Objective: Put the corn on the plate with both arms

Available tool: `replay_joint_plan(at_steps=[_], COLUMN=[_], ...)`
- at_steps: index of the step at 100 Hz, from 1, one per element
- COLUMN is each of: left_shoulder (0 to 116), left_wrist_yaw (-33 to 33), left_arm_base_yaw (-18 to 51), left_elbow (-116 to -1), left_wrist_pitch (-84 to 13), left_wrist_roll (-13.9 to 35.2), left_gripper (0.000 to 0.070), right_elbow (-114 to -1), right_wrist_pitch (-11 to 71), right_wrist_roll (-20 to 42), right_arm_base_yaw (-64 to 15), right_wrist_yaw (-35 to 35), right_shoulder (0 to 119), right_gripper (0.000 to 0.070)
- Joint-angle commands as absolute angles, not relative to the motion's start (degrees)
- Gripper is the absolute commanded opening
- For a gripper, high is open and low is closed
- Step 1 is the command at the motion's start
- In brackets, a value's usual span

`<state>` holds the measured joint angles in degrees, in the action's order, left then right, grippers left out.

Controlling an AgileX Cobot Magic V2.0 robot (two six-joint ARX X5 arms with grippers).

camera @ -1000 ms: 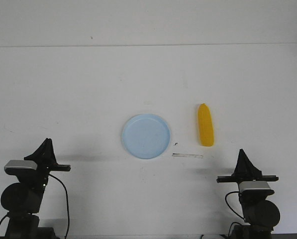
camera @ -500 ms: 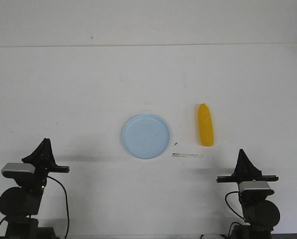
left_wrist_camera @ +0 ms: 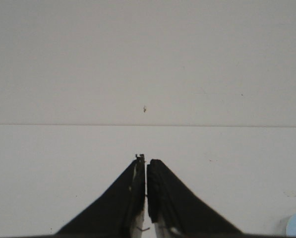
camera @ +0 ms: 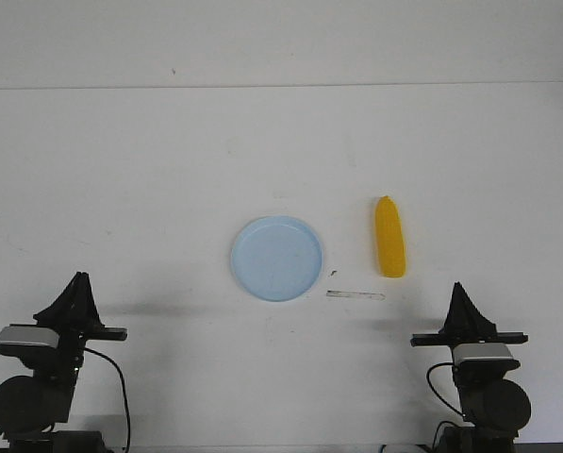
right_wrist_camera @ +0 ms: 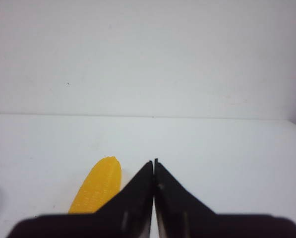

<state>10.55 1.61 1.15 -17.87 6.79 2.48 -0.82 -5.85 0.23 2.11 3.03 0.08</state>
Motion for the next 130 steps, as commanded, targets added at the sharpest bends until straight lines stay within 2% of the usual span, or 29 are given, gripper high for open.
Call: replay_joint_plan(at_steps=[1,70,78,85,96,109,130], left_shoulder=[10.44,10.41,10.41,10.41,10.41,10.41,10.41], left_wrist_yaw=[1.69,1.69,1.69,1.69,1.69,1.69,1.69], left_arm_base_yaw=[1.19,1.19,1.19,1.19,1.19,1.19,1.19], left_elbow=[-18.35,-18.35,-18.35,-18.35,-18.35,-18.35,-18.35], left_wrist_pitch=[7.49,7.38,7.38,7.38,7.38,7.38,7.35], left_wrist_roll=[2.59,2.59,2.59,2.59,2.59,2.59,2.59], left_gripper=[0.0001,0.0001,0.0001,0.0001,0.0001,0.0001,0.0001], right_elbow=[-0.73,-0.73,-0.75,-1.13,-4.01,-9.37,-18.37], right_wrist_pitch=[-6.37,-7.94,-7.81,-7.31,-3.84,-2.11,2.76], right_wrist_roll=[0.16,0.3,5.19,6.11,4.12,3.99,3.14], right_arm_base_yaw=[2.22,2.22,2.22,2.2,2.15,2.15,1.67], right_wrist_yaw=[2.98,3.03,3.42,5.93,9.15,9.04,9.04], right_shoulder=[0.08,0.08,0.08,0.08,0.47,2.74,13.93], right_gripper=[0.0001,0.0001,0.0001,0.0,0.0001,0.0001,0.0])
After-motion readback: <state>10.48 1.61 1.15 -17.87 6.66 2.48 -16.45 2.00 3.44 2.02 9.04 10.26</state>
